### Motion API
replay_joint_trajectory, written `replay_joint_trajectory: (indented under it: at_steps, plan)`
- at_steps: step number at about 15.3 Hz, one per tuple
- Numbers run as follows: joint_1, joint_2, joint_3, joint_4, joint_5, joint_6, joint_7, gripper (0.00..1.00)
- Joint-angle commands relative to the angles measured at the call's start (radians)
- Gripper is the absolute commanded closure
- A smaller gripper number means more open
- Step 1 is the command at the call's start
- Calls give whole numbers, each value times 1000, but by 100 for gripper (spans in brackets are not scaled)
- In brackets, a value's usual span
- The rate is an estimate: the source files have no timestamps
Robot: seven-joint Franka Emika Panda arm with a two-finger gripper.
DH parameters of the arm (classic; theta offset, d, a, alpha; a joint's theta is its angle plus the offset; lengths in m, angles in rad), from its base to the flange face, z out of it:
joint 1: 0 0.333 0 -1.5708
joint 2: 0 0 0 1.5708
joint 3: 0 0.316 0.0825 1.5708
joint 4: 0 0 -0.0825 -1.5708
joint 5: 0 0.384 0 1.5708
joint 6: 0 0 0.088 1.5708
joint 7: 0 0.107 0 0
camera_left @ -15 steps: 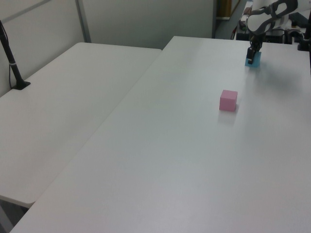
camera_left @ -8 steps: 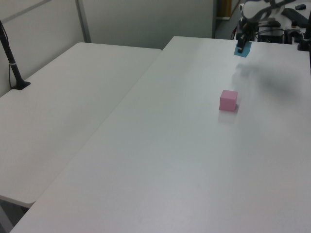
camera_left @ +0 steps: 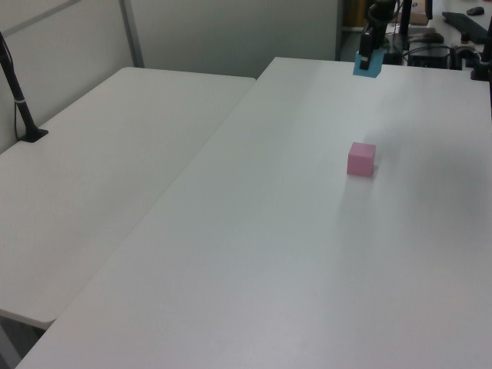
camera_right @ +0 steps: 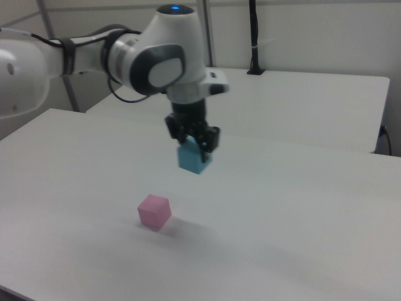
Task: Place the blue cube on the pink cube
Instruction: 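Lift the light-blue cube and carry it over the pink cube, then lower the light-blue cube onto the pink cube's top face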
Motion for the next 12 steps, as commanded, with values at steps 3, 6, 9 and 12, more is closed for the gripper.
replay_joint_trajectory:
  at_steps: [3, 6, 9, 12]
  plan:
    - [96, -43, 52, -136, 8, 24, 139, 54]
    - [158, -40, 58, -237, -38, 136, 212, 54]
    - [181, -43, 59, -306, -103, 190, 255, 54]
    - [193, -84, 68, -389, -153, 214, 274, 54]
